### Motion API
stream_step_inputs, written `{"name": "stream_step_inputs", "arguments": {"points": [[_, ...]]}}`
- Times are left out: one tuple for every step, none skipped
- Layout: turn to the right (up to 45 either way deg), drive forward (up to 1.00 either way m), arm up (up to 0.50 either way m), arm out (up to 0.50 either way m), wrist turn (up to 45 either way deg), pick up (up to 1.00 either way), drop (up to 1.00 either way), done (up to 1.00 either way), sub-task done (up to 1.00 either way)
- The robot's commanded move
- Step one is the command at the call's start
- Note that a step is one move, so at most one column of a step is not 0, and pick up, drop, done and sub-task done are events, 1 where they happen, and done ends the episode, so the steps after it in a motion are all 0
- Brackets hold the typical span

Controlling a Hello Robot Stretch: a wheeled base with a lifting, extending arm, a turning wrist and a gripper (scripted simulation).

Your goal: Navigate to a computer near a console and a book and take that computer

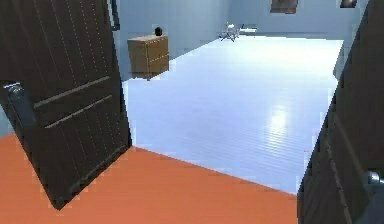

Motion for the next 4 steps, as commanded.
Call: {"name": "stream_step_inputs", "arguments": {"points": [[0.0, 0.9, 0.0, 0.0, 0.0, 0.0, 0.0, 0.0, 0.0], [21.0, 0.0, 0.0, 0.0, 0.0, 0.0, 0.0, 0.0, 0.0], [0.0, 1.0, 0.0, 0.0, 0.0, 0.0, 0.0, 0.0, 0.0], [0.0, 1.0, 0.0, 0.0, 0.0, 0.0, 0.0, 0.0, 0.0]]}}
